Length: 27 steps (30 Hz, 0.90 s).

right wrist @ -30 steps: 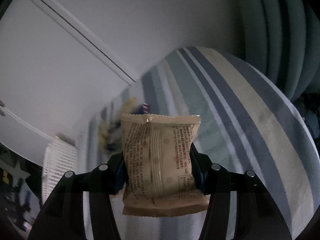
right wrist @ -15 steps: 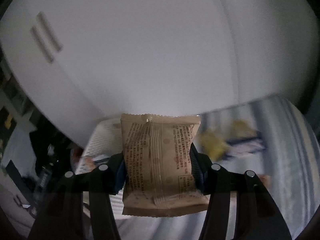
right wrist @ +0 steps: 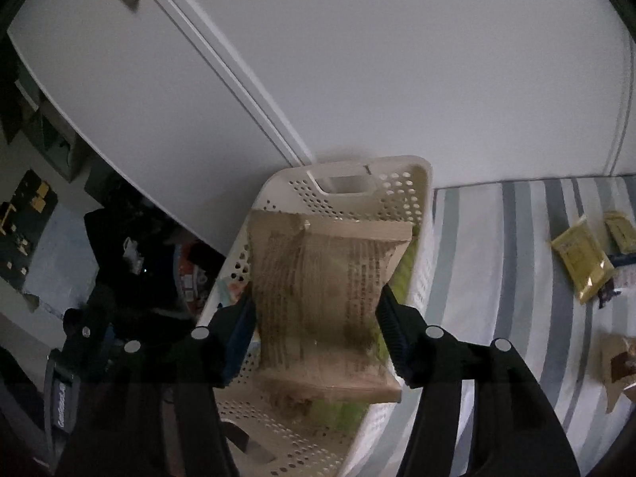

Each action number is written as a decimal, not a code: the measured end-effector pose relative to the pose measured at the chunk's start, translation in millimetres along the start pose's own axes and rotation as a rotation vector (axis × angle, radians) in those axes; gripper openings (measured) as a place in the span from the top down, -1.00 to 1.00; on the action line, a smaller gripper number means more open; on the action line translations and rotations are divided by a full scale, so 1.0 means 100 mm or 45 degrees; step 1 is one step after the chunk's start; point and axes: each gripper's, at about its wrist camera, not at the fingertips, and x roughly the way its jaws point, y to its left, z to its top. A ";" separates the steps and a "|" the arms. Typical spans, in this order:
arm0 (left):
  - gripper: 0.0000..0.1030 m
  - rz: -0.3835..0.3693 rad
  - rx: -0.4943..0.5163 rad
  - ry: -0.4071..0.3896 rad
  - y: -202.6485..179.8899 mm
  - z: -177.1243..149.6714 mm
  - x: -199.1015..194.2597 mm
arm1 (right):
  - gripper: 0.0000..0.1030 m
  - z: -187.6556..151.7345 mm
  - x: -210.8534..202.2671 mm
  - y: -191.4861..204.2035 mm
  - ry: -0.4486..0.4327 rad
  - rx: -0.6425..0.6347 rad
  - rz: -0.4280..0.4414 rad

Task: Organize snacks
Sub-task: 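Carry the tan biscuit bag into the basket and open the right tool, then grasp the brown-labelled biscuit bag on the table with the right tool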

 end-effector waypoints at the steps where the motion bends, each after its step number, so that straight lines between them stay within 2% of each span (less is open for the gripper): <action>1: -0.85 -0.007 0.013 -0.001 -0.02 -0.01 0.00 | -0.16 -0.03 -0.03 -0.02 -0.005 -0.011 -0.004; 4: -0.85 -0.021 0.044 -0.017 -0.11 -0.03 -0.05 | -0.21 -0.13 -0.19 -0.09 -0.050 -0.018 0.010; 7: -0.85 -0.045 0.044 -0.026 -0.16 -0.03 -0.11 | -0.21 -0.13 -0.24 -0.16 -0.062 -0.006 0.089; 11: -0.85 -0.036 0.060 -0.082 -0.15 0.05 -0.22 | -0.21 -0.10 -0.04 -0.07 0.034 0.055 0.340; 14: -0.85 -0.020 -0.008 -0.112 0.02 0.15 -0.26 | -0.21 -0.14 0.00 0.07 0.054 0.028 0.429; 16: -0.85 -0.024 -0.019 -0.101 0.09 0.19 -0.23 | -0.21 -0.16 -0.05 0.13 0.031 -0.012 0.413; 21: -0.85 -0.063 -0.018 -0.067 0.07 0.21 -0.22 | -0.22 -0.46 -0.22 -0.01 -0.060 -0.055 0.265; 24: -0.85 -0.105 0.026 -0.072 -0.06 0.18 -0.28 | -0.22 -0.67 -0.41 -0.23 -0.111 -0.061 0.134; 27: -0.88 -0.196 0.072 -0.051 -0.26 0.12 -0.33 | -0.37 -0.82 -0.65 -0.55 -0.162 -0.029 0.013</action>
